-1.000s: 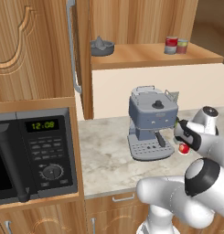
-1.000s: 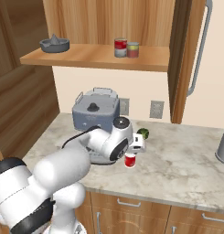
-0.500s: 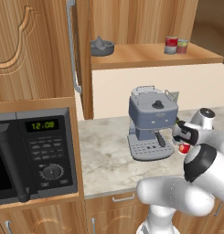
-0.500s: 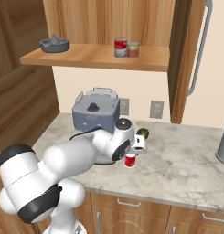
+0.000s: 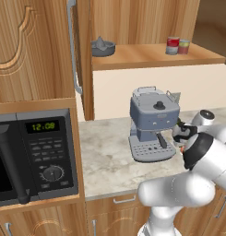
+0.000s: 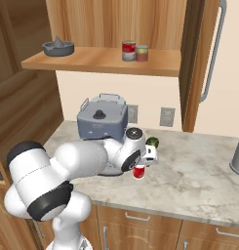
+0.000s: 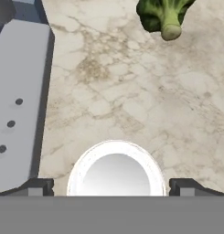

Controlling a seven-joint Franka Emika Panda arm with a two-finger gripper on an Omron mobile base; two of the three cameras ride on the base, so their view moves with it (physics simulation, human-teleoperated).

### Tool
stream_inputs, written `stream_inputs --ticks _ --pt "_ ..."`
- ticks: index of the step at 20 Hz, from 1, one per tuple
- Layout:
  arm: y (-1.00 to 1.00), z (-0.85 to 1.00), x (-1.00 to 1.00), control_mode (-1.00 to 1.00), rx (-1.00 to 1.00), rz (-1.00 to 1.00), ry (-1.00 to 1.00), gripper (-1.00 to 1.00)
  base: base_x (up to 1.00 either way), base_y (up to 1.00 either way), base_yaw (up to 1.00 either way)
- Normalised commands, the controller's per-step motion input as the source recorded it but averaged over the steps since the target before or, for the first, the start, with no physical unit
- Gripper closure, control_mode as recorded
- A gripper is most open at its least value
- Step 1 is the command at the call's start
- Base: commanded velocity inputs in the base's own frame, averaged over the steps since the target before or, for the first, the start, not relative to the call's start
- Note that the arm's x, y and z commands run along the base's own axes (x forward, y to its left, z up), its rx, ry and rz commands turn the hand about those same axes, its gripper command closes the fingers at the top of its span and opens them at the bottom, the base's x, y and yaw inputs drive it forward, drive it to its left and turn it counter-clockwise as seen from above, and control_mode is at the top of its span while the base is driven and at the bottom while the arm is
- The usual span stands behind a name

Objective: Pick the cans from the counter and place them in their designated side in the cabinet.

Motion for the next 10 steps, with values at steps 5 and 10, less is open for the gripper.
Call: stream_inputs --ticks 5,10 --pt "-0.07 -0.16 0.08 -1.0 0.0 0.0 0.01 -1.0 0.0 0.0 0.0" --pt "0.0 -0.2 0.02 -1.0 0.0 0.0 0.03 1.0 0.0 0.0 0.0"
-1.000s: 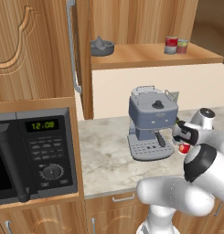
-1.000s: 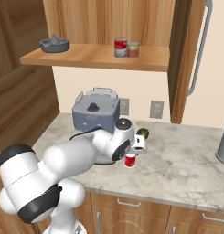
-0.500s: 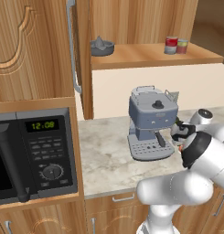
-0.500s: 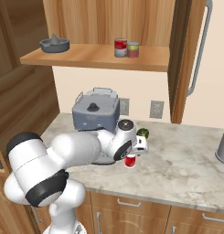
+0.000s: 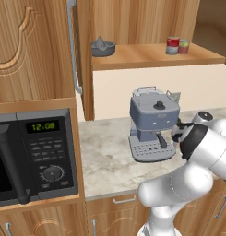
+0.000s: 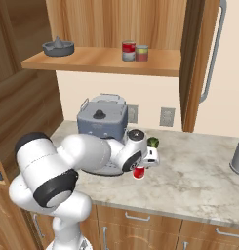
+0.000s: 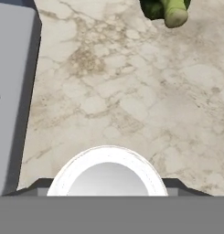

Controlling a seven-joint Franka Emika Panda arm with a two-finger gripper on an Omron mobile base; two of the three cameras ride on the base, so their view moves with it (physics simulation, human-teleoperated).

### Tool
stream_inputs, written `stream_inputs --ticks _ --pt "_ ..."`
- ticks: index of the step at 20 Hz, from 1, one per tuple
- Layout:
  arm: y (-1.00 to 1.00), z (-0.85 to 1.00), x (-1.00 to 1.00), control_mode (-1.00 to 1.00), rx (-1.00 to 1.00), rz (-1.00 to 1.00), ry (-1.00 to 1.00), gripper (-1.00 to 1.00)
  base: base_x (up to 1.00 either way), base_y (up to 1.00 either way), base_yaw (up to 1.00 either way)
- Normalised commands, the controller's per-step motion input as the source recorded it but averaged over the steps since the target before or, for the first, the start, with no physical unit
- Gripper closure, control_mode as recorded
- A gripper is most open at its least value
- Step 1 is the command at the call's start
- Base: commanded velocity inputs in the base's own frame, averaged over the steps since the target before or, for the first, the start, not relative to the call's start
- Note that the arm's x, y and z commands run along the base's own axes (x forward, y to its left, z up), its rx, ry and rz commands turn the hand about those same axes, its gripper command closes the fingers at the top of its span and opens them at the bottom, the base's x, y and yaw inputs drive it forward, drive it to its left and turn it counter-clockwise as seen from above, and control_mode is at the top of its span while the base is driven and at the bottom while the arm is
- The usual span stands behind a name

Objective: Pick the cans from the counter and place them in their designated side in the cabinet.

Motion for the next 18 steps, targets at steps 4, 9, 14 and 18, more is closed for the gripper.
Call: stream_inputs --ticks 4,9,14,18 --pt "0.0 -0.04 0.0 -1.0 0.01 0.0 0.01 1.0 0.0 0.0 0.0" --pt "0.01 0.08 -0.06 -1.0 0.01 0.0 -0.05 1.0 0.0 0.0 0.0" --pt "0.04 0.49 -0.28 -1.0 0.0 0.0 -0.16 1.0 0.0 0.0 0.0" --pt "0.03 0.56 -0.41 -1.0 0.0 0.0 -0.14 1.0 0.0 0.0 0.0"
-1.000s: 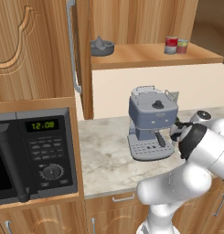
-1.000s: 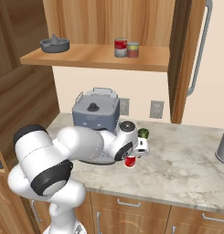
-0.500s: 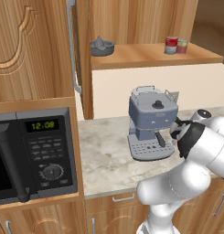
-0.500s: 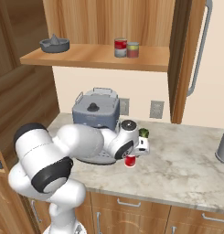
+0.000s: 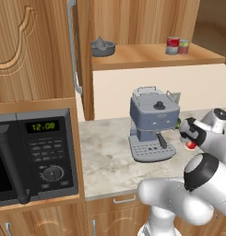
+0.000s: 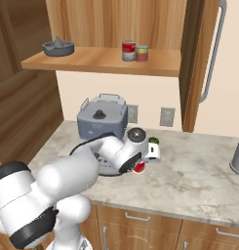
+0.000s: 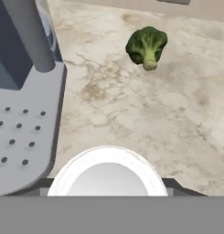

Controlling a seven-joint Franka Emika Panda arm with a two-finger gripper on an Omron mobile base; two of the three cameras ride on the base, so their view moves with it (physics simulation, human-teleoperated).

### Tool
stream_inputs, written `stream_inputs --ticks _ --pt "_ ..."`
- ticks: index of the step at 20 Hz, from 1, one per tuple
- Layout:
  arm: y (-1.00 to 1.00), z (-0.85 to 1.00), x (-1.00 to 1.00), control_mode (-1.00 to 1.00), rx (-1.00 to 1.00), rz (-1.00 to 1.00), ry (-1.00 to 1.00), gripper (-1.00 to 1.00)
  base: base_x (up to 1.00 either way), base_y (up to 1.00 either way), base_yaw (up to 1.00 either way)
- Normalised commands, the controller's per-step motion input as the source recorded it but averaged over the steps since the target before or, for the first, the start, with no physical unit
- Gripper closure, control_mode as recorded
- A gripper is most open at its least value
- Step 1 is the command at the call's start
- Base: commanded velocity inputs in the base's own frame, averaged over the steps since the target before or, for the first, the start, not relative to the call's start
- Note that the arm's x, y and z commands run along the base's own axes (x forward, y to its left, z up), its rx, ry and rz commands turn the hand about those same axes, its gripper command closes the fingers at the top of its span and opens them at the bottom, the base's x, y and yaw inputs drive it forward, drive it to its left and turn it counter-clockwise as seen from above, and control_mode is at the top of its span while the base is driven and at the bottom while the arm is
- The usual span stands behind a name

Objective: Pick the cans from the counter and place them in their designated side in the cabinet.

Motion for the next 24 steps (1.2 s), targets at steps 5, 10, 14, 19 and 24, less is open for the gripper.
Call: stream_inputs --ticks 5,10,14,19,24 --pt "0.15 0.54 -0.38 -1.0 0.0 0.0 -0.14 1.0 0.0 0.0 0.0" --pt "0.17 0.54 -0.4 -1.0 -0.01 0.0 -0.15 1.0 0.0 0.0 0.0" --pt "0.14 0.55 -0.49 -1.0 -0.01 0.0 -0.15 1.0 0.0 0.0 0.0" --pt "0.14 0.57 -0.47 -1.0 -0.03 0.0 -0.14 1.0 0.0 0.0 0.0" --pt "0.12 0.62 -0.47 -1.0 -0.04 0.0 -0.1 1.0 0.0 0.0 0.0"
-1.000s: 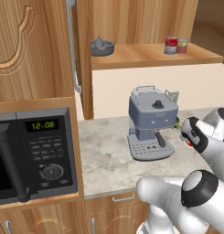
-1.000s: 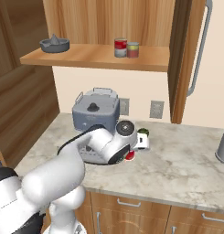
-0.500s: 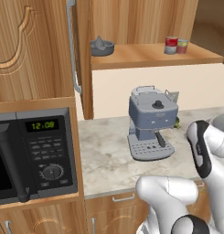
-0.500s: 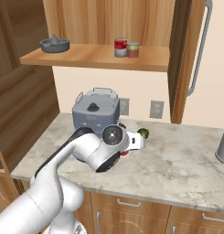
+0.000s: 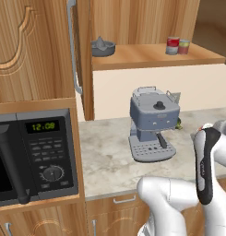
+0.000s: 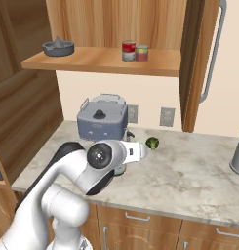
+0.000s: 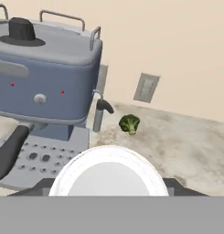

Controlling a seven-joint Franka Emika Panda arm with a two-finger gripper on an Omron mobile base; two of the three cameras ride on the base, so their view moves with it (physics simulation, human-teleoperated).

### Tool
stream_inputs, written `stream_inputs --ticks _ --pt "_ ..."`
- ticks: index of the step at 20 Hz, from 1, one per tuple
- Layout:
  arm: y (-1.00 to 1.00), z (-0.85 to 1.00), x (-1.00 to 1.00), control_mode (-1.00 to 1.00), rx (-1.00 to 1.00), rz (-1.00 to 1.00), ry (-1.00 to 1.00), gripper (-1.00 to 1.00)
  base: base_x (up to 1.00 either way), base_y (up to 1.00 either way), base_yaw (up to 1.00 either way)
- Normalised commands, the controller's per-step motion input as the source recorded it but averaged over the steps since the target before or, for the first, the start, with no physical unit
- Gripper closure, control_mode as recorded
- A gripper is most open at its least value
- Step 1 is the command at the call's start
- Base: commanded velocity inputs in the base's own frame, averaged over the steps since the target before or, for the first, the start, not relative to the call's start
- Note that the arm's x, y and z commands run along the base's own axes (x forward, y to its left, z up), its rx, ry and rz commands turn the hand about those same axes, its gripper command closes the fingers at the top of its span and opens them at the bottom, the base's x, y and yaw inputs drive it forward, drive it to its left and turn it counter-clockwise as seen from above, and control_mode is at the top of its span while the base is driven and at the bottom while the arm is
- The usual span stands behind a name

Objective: Pick the cans from the counter and place them in their designated side in the cabinet.

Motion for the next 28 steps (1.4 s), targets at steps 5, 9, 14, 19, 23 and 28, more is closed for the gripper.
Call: stream_inputs --ticks 5,9,14,19,23,28 --pt "0.07 0.54 -0.56 -1.0 -0.05 -0.01 -0.02 1.0 0.0 0.0 0.0" --pt "0.05 0.51 -0.54 -1.0 -0.06 -0.01 0.0 1.0 0.0 0.0 0.0" --pt "0.07 0.54 -0.47 -1.0 -0.04 -0.01 0.0 1.0 0.0 0.0 0.0" --pt "0.14 0.51 -0.5 -1.0 -0.04 0.0 0.01 1.0 0.0 0.0 0.0" --pt "0.32 0.37 -0.36 -1.0 -0.05 0.0 -0.01 1.0 0.0 0.0 0.0" --pt "0.31 0.42 -0.26 -1.0 -0.03 0.0 0.0 1.0 0.0 0.0 0.0"
